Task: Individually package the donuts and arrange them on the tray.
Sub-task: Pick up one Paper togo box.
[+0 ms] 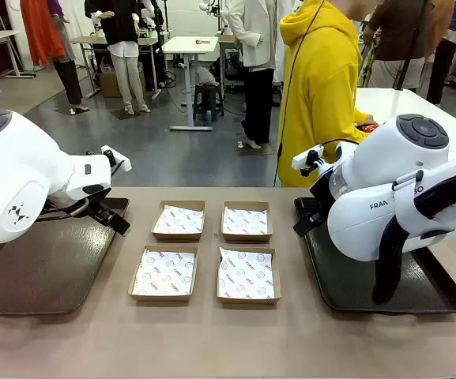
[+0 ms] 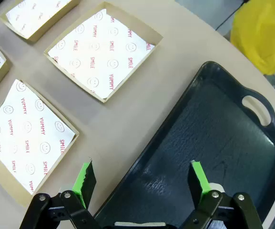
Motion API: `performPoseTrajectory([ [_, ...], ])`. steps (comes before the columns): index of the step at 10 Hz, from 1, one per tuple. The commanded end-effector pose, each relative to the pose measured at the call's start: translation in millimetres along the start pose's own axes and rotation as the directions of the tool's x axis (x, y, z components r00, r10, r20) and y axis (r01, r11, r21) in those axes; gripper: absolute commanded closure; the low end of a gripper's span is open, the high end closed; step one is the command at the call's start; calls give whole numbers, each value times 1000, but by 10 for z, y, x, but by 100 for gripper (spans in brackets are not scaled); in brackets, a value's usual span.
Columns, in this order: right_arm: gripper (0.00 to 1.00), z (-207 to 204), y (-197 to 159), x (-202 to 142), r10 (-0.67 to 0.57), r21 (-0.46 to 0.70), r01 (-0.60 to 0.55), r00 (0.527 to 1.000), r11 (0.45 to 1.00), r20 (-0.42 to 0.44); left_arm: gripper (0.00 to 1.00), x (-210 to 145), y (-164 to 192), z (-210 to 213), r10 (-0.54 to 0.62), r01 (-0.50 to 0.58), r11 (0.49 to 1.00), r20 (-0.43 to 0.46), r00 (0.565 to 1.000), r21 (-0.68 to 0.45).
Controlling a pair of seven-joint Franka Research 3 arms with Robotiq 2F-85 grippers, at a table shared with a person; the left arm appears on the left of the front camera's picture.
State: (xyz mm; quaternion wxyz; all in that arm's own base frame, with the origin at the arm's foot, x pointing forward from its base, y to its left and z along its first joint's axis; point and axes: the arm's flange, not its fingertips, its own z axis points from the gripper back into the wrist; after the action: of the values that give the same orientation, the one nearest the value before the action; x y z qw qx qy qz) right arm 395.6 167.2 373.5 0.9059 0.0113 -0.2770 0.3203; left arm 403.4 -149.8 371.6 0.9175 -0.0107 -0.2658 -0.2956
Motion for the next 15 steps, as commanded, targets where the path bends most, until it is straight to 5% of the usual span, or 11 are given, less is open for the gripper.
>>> performPoseTrajectory([
  [1,0,0,0,0,0,0,0,1000,1000,0,0,0,-1,0,0,0,1000,0,1000,0],
  [15,0,0,0,0,0,0,0,1000,1000,0,0,0,-1,0,0,0,1000,0,1000,0],
])
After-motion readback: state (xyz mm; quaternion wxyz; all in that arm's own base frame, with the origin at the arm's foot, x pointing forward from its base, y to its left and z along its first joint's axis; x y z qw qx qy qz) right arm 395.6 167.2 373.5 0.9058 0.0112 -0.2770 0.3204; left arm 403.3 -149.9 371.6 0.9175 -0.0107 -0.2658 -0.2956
